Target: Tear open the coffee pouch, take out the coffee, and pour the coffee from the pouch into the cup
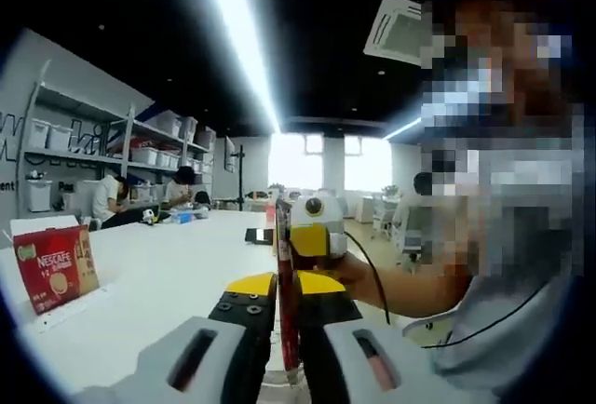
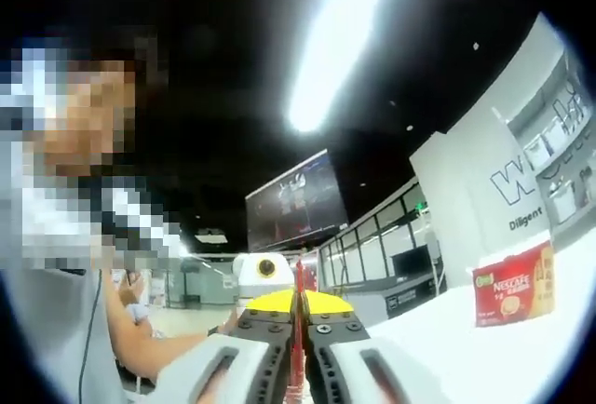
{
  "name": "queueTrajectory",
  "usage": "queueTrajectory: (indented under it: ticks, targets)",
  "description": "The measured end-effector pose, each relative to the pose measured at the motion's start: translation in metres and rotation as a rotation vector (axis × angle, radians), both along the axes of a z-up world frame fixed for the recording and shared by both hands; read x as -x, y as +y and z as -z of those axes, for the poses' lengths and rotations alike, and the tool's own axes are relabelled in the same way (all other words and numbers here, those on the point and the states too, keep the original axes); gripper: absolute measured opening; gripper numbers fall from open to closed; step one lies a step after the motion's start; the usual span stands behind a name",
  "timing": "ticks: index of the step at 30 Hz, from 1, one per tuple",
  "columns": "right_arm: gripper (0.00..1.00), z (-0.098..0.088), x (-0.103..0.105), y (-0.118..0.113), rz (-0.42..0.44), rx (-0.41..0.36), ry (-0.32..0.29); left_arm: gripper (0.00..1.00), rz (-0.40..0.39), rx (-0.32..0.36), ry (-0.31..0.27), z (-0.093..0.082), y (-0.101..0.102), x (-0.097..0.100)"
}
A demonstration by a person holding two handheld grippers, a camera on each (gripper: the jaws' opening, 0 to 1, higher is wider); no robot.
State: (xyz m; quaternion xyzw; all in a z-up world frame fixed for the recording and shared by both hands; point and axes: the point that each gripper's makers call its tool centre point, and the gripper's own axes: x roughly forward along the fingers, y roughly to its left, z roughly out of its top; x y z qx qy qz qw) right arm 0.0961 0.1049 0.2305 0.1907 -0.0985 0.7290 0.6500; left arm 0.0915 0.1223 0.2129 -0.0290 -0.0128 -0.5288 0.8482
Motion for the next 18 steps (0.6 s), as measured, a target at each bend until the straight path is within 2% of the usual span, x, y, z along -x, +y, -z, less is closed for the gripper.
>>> queueTrajectory:
  ticks: [2, 5, 8, 12, 15, 18]
  targets:
    - [0.03, 0.004, 0.002, 0.003, -0.011, 0.008, 0.006, 0.14, 0.010, 0.026, 0.007, -0.006, -0.001, 0.000]
    - [0.06, 0.005, 0.004, 0.006, -0.009, 0.017, 0.005, 0.06, 0.007, 0.003, -0.008, -0.005, -0.004, -0.002]
    - [0.13, -0.008, -0.002, 0.001, 0.010, -0.019, 0.020, 0.05, 0.009, -0.014, -0.003, -0.004, -0.005, -0.002]
    - [0.13, -0.019, 0.002, 0.002, -0.004, -0.011, -0.004, 0.04, 0.019, -0.030, -0.002, -0.006, -0.008, 0.000]
    - [0.13, -0.019, 0.004, 0.007, -0.023, 0.023, -0.026, 0.04, 0.040, -0.042, 0.030, -0.007, -0.011, 0.000]
    - [0.05, -0.020, 0.004, 0.009, -0.037, 0.045, -0.034, 0.04, 0.043, -0.078, 0.032, -0.006, -0.012, -0.002]
